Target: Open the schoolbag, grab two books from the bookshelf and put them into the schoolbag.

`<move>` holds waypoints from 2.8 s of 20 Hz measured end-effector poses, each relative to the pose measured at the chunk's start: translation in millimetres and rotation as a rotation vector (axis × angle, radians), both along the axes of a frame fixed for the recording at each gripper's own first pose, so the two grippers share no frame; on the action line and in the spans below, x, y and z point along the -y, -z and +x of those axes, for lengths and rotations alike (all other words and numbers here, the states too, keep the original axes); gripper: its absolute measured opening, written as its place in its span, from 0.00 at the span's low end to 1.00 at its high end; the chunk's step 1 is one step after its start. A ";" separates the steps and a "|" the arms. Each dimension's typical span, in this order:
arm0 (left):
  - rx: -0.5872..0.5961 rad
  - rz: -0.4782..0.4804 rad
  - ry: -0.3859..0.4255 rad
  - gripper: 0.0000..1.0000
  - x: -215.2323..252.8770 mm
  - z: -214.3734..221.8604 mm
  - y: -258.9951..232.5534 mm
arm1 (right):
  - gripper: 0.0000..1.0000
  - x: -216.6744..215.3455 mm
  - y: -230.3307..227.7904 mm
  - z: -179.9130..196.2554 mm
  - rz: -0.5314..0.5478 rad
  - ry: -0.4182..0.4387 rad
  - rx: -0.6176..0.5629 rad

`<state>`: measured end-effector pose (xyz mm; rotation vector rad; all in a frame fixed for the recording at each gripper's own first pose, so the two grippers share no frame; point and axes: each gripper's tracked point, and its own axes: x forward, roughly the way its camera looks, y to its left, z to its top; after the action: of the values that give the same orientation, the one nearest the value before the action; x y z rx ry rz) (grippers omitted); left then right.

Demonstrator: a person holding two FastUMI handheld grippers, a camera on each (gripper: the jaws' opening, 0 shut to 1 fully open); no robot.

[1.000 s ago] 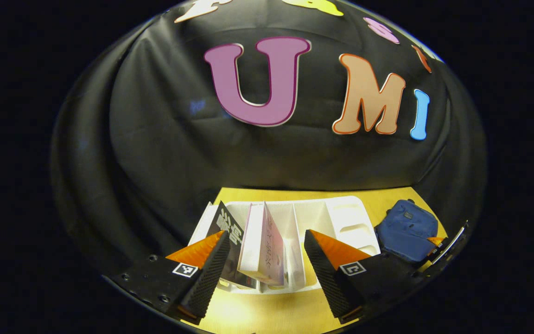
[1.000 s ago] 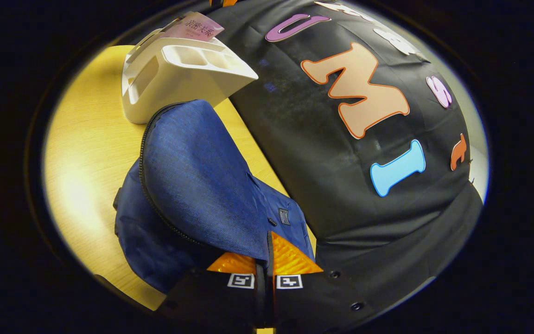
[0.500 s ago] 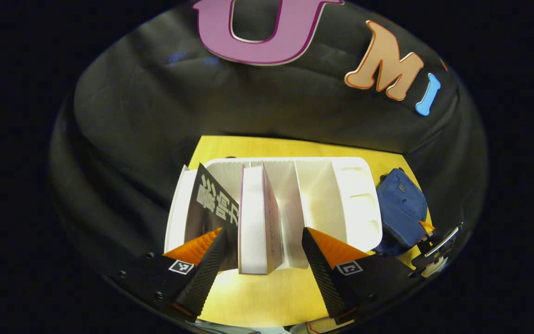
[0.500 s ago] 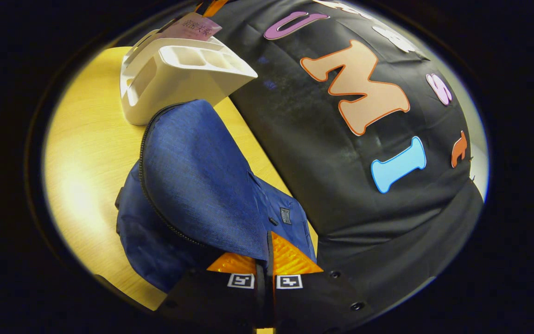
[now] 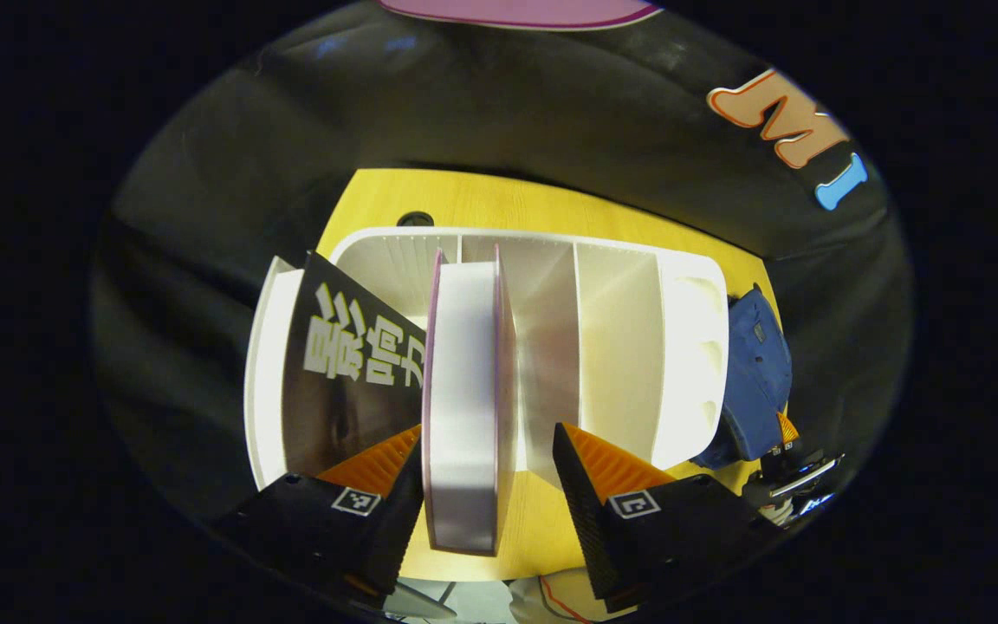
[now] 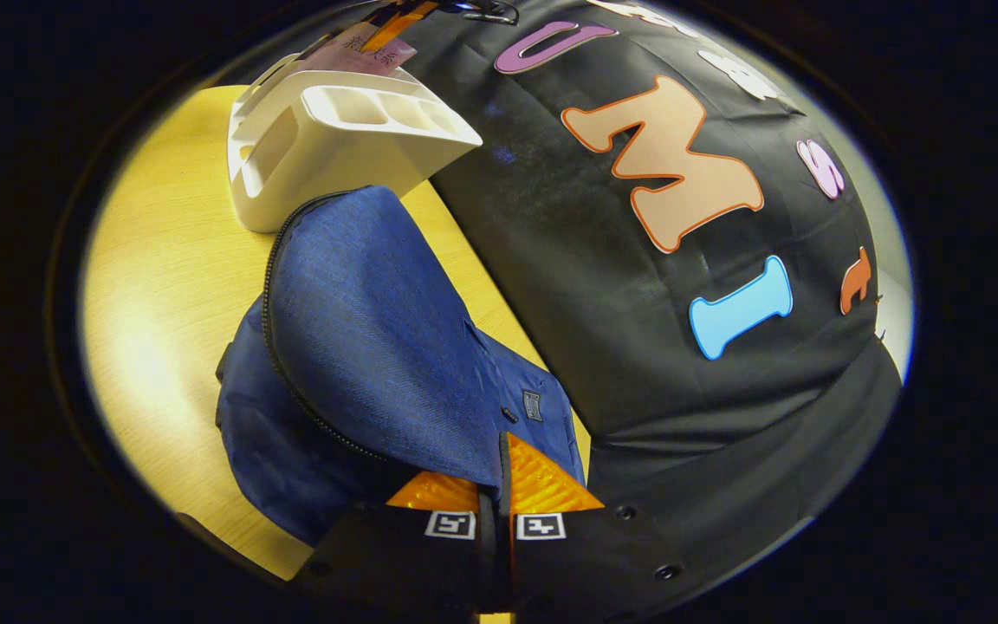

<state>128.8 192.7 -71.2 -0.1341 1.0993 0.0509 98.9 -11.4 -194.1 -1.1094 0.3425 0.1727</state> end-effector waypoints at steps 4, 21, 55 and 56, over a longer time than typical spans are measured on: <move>-0.046 0.017 0.028 0.69 3.1 6.2 3.7 | 0.04 0.9 -3.2 -0.9 0.008 0.015 0.001; -0.197 0.082 -0.158 0.35 7.2 -24.0 -3.1 | 0.04 0.3 -5.4 -5.8 0.023 0.045 -0.003; 0.186 -0.368 0.017 0.32 213.1 -180.0 -71.5 | 0.06 19.8 -34.3 -6.2 0.299 0.128 -0.017; 0.185 -0.391 0.028 0.34 221.4 -180.0 -60.8 | 0.06 20.5 -34.9 -5.0 0.306 0.129 -0.016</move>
<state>-51.2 -28.7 -10.4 -0.4651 0.9162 -0.1991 94.0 -31.9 -159.2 -0.7812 0.3866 0.1148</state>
